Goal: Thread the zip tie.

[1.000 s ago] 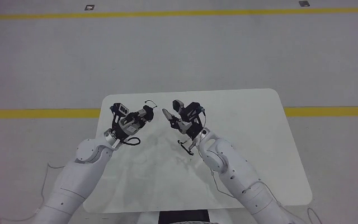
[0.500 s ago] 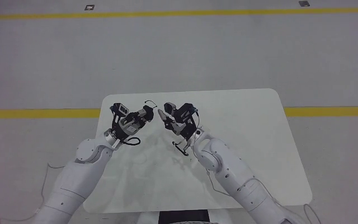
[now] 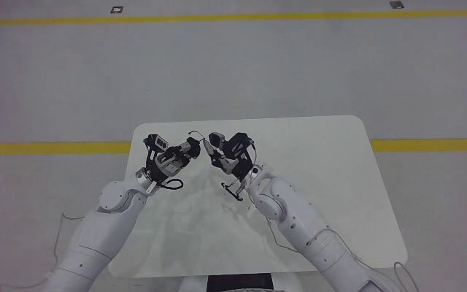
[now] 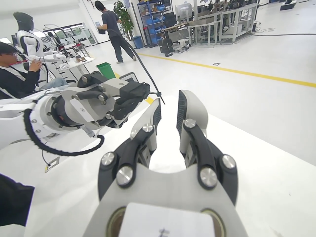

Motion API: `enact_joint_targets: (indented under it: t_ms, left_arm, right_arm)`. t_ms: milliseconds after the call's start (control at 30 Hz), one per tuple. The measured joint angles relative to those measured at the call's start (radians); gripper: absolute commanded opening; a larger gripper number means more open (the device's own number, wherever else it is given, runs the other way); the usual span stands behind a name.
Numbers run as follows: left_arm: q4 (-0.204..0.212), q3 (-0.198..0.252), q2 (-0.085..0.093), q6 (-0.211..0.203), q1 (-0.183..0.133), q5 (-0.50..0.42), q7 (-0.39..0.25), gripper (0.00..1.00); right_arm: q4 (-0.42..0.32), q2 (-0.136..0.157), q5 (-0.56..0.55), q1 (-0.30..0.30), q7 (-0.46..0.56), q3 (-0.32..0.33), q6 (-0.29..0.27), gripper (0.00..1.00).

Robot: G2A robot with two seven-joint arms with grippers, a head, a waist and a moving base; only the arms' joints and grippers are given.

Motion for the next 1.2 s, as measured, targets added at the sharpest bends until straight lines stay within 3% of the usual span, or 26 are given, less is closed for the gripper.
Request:
enact_joint_targets:
  t_ms: [100,167,800,867,1067,1100,1133,1200]
  left_arm:
    - [0.000,0.000,0.000,0.000,0.000,0.000,0.000,0.00]
    - [0.000,0.000,0.000,0.000,0.000,0.000,0.000,0.00]
    - [0.000,0.000,0.000,0.000,0.000,0.000,0.000,0.00]
    - [0.000,0.000,0.000,0.000,0.000,0.000,0.000,0.00]
    - [0.000,0.000,0.000,0.000,0.000,0.000,0.000,0.00]
    - [0.000,0.000,0.000,0.000,0.000,0.000,0.000,0.00]
    - [0.000,0.000,0.000,0.000,0.000,0.000,0.000,0.00]
    - [-0.003,-0.001,0.001,0.000,-0.002,0.016,0.009,0.00]
  right_arm:
    - [0.001,-0.001,-0.001,0.000,-0.001,0.001,0.000,0.13]
    - [0.001,-0.002,-0.002,0.000,0.001,0.001,0.000,0.00]
    - [0.013,-0.005,-0.005,-0.009,0.014,0.013,-0.010,0.00]
    - [0.012,-0.005,-0.006,-0.010,0.014,0.015,-0.009,0.25]
    - [0.007,-0.003,-0.018,-0.020,0.011,0.029,0.004,0.51]
    - [0.004,-0.002,-0.022,-0.025,0.009,0.035,0.011,0.82]
    - [0.002,-0.001,-0.026,-0.029,0.008,0.040,0.015,1.00]
    - [-0.005,0.003,-0.039,-0.041,0.002,0.056,0.031,1.00]
